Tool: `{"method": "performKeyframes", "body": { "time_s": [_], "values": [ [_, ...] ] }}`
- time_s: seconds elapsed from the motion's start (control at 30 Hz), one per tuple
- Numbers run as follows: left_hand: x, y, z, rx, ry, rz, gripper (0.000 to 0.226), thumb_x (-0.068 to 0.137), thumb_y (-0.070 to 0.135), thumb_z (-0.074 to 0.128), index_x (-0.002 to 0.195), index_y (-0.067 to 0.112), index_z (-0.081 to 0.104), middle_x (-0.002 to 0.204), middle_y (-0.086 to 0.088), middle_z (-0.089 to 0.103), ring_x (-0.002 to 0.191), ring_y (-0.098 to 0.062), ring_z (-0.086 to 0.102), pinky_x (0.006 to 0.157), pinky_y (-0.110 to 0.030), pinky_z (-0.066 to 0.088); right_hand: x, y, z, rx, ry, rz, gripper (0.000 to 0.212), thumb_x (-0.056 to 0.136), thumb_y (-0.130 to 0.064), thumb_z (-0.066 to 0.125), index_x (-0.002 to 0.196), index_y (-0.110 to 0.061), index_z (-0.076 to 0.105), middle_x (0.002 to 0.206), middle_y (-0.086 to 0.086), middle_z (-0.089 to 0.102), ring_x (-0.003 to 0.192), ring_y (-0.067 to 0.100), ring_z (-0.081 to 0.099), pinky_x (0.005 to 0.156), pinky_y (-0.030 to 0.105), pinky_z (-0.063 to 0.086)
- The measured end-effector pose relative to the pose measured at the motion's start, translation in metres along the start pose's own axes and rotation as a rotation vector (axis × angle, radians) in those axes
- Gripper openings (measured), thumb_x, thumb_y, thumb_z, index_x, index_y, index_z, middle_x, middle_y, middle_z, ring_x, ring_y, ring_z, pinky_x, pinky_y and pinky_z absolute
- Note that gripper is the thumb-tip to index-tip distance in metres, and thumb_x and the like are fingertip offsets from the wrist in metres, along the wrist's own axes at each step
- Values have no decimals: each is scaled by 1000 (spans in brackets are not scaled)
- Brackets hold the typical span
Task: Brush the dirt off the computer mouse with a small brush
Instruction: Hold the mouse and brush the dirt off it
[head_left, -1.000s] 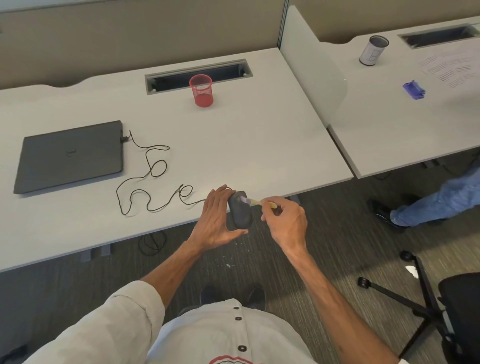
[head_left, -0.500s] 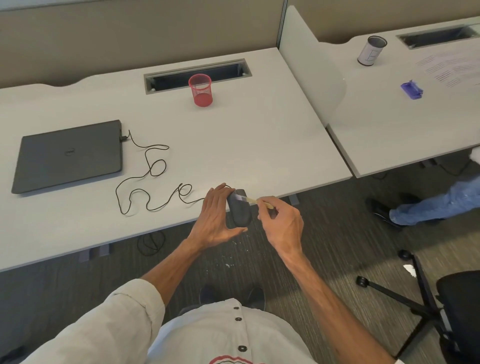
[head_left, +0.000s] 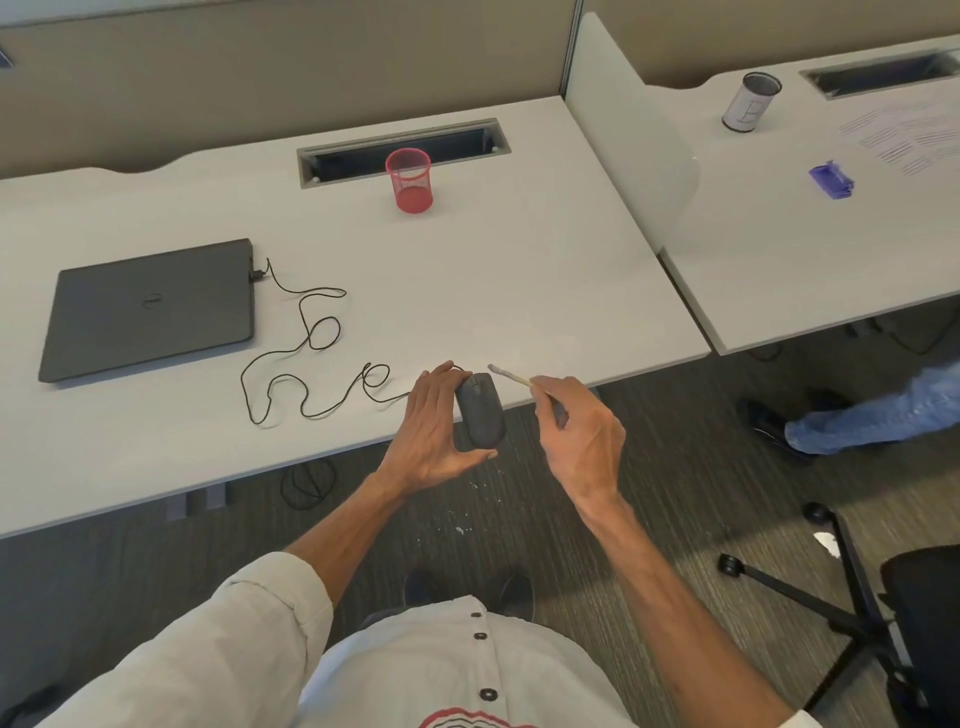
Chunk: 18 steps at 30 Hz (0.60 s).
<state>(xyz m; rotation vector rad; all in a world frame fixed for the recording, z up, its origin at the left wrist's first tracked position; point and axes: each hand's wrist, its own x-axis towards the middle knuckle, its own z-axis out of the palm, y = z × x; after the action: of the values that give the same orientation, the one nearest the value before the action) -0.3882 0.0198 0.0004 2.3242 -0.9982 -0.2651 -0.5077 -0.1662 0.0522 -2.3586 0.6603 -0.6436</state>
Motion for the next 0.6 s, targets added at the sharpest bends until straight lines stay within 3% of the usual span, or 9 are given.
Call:
{"method": "performKeyframes", "body": {
  "time_s": [0.1,0.17,0.3,0.4,0.53,0.6],
  "values": [
    [-2,1,0,-5,6,-1,119,76,63,94,161,3,36,166,-16,40,162,-33,31,135,-59,21,4,3,-4,-86,-121,-159,11,104,-23,76,112,-21,83,91,-9,78,67,9,64,60,23,51],
    [-2,-1,0,0,7,-6,120,76,63,94,162,3,36,166,-16,40,163,-33,29,136,-58,19,3,7,-9,-147,-225,-214,11,104,-26,74,109,-24,84,93,-9,80,73,14,72,65,26,54],
    [-8,-3,-1,6,-6,-10,120,76,64,93,161,3,36,167,-16,39,163,-33,30,135,-60,21,11,15,-20,-111,-288,-55,14,101,-36,72,96,-33,84,75,-20,72,61,-3,60,62,19,39],
    [-10,-2,-1,-9,1,-3,118,74,62,95,160,5,37,165,-14,39,161,-31,32,132,-59,27,18,19,-20,52,-236,87,15,104,-37,72,103,-28,85,80,-20,73,67,-3,63,65,19,44],
    [-11,-1,0,-11,4,14,119,75,67,93,161,7,35,166,-11,38,161,-28,30,134,-54,27,18,15,-13,47,-171,35,20,105,-32,73,118,-22,84,94,-13,79,72,1,61,68,11,42],
    [-11,-1,-1,-9,12,16,120,75,68,92,161,7,35,165,-11,38,161,-28,30,134,-52,27,17,15,-13,0,-201,-19,19,105,-32,74,118,-23,85,97,-13,80,73,2,61,68,17,45]
  ]
}}
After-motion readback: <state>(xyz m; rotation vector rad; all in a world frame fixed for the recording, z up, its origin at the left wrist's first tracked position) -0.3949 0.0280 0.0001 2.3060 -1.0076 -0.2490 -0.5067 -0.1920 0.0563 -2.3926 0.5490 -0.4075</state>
